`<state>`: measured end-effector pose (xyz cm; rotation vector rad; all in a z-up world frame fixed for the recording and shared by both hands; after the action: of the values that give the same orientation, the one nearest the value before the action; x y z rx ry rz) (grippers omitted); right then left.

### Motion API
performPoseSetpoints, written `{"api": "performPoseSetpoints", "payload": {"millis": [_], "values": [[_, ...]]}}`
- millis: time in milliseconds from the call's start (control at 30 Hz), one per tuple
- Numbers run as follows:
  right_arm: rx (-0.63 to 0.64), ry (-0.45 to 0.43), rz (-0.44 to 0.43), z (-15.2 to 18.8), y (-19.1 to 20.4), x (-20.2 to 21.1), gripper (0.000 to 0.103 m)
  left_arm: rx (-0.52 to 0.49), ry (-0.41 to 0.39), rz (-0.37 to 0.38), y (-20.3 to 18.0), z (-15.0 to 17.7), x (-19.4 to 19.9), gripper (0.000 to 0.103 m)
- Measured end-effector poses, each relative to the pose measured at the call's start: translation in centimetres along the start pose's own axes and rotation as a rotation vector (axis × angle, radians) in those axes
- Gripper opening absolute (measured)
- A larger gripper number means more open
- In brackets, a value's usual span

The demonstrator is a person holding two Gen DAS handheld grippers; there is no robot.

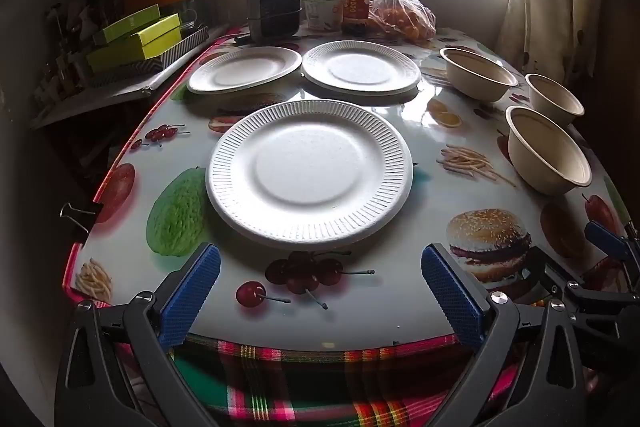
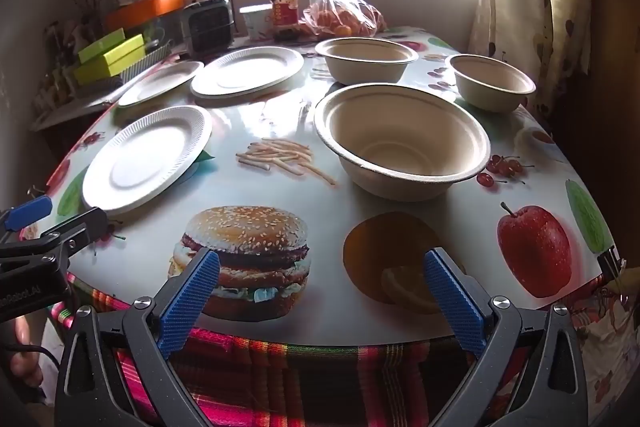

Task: Organize plates and bowls

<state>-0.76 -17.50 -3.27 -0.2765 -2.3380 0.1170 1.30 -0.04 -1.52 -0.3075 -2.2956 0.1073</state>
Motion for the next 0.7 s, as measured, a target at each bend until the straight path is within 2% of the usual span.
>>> {"api": "performPoseSetpoints", "payload": {"millis": [700], "values": [[0.016,0.004,-0.028,-0.15,0.76,-0.04,0.103,0.031,0.006,0.024,-0.12,-0.45,0.1,0.101]]}}
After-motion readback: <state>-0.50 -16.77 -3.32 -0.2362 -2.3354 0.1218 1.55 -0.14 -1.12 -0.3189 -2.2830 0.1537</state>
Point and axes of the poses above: each gripper's, at about its wrist camera, not at the fingertips, and x roughly against the way its jaws point, y to its left, z to its underside, the point moved 2 cm from there along -x, roughly the way its jaws point, and after that the axes turned 15 degrees about z, right-handed, at the moved point
